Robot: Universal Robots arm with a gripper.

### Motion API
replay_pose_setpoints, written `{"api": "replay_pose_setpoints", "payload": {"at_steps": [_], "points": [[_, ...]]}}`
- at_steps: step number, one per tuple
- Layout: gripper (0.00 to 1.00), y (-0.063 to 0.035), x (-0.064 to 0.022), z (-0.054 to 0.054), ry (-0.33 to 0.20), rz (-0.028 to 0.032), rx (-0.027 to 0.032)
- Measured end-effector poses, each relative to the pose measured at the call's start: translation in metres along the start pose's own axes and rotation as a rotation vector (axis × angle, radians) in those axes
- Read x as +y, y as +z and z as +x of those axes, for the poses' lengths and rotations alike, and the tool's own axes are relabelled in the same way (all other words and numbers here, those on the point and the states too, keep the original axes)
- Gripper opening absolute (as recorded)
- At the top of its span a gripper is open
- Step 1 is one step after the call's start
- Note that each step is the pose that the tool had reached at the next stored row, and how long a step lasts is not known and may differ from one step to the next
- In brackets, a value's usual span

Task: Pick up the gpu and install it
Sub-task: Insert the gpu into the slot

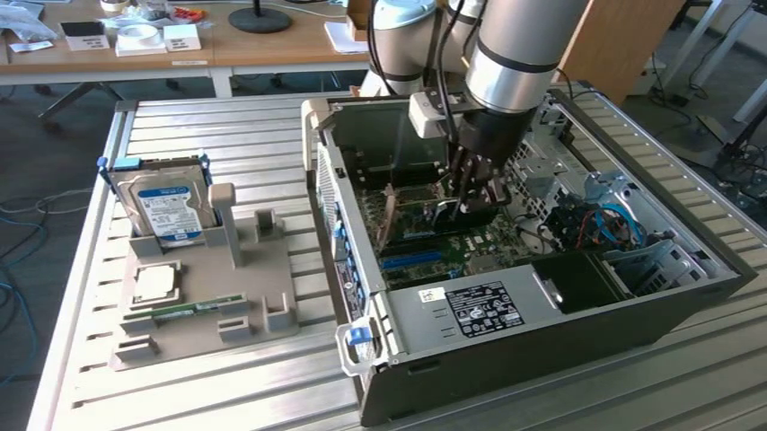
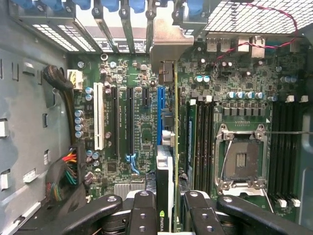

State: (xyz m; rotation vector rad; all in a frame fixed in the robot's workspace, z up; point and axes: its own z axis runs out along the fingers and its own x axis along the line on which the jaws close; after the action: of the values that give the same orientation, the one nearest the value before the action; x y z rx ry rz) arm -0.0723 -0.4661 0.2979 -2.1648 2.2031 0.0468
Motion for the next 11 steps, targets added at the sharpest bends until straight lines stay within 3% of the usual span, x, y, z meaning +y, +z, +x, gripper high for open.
{"api": "replay_pose_setpoints", "payload": {"at_steps": [11], "points": [[0.26,0.0131,0.004,0.001,-0.003,-0.0002,0.0]]}}
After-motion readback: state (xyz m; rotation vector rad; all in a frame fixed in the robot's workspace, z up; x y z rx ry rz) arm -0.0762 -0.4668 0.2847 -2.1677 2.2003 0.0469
